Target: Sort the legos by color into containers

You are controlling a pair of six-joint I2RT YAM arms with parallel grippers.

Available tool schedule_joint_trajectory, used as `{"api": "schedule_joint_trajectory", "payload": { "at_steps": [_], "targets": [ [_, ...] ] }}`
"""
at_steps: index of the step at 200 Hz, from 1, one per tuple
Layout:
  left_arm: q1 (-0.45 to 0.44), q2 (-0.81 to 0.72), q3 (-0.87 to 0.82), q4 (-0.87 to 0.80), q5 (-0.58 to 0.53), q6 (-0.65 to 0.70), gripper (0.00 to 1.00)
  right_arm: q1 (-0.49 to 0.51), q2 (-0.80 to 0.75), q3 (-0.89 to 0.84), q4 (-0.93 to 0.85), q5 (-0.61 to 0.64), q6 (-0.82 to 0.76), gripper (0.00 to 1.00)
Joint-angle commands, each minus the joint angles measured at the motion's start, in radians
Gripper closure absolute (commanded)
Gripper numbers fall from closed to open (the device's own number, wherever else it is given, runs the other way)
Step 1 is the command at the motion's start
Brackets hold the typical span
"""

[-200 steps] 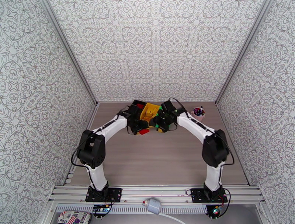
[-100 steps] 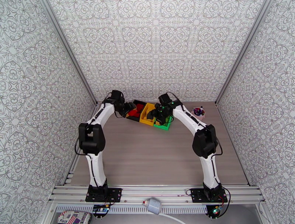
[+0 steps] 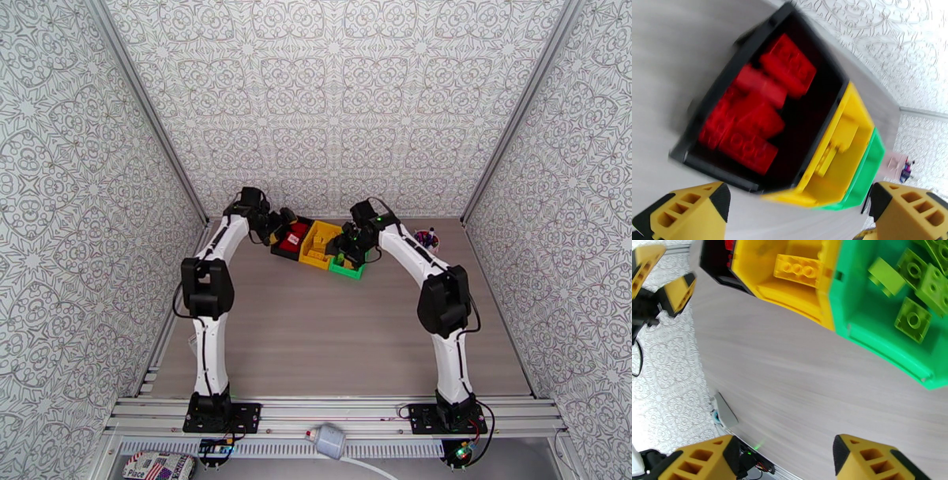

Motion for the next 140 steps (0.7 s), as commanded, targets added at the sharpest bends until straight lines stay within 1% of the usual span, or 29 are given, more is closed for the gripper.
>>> {"api": "schedule_joint_trajectory", "payload": {
  "at_steps": [1, 33, 49, 69, 83, 88, 100, 111, 118, 127, 133, 140],
  "targets": [
    [-0.021, -0.206, -0.151, 0.084, -0.039, 0.065, 0.01, -0.015, -0.094, -0.052, -0.024, 0.062, -0.045, 0.33],
    [-0.035, -0.450, -0.391, 0.142, -0.112, 0.126, 0.01, -0.027, -0.193, -0.131, -0.057, 0.172, -0.107, 0.33],
    [-0.037, -0.574, -0.500, 0.170, -0.131, 0.164, 0.01, -0.034, -0.255, -0.175, -0.062, 0.230, -0.138, 0.32],
    [-0.031, -0.726, -0.603, 0.180, -0.175, 0.204, 0.01, -0.055, -0.350, -0.231, -0.063, 0.322, -0.180, 0.32],
    [-0.031, -0.830, -0.671, 0.182, -0.234, 0.228, 0.01, -0.077, -0.426, -0.269, -0.056, 0.382, -0.206, 0.32],
    [-0.032, -0.871, -0.699, 0.188, -0.280, 0.235, 0.01, -0.081, -0.453, -0.281, -0.055, 0.416, -0.213, 0.32],
    [-0.028, -0.967, -0.773, 0.230, -0.322, 0.251, 0.01, -0.090, -0.517, -0.310, -0.053, 0.525, -0.225, 0.32],
    [-0.030, -1.055, -0.852, 0.279, -0.389, 0.264, 0.01, -0.096, -0.582, -0.341, -0.040, 0.629, -0.230, 0.32],
    [-0.031, -1.111, -0.903, 0.318, -0.427, 0.280, 0.01, -0.102, -0.626, -0.370, -0.012, 0.663, -0.244, 0.31],
    [-0.032, -1.176, -0.964, 0.359, -0.483, 0.309, 0.01, -0.109, -0.683, -0.416, 0.043, 0.679, -0.269, 0.29],
    [-0.033, -1.222, -1.009, 0.402, -0.513, 0.342, 0.01, -0.112, -0.712, -0.441, 0.072, 0.695, -0.277, 0.27],
    [-0.037, -1.278, -1.079, 0.482, -0.534, 0.385, 0.01, -0.115, -0.741, -0.474, 0.107, 0.723, -0.289, 0.27]
  ]
}}
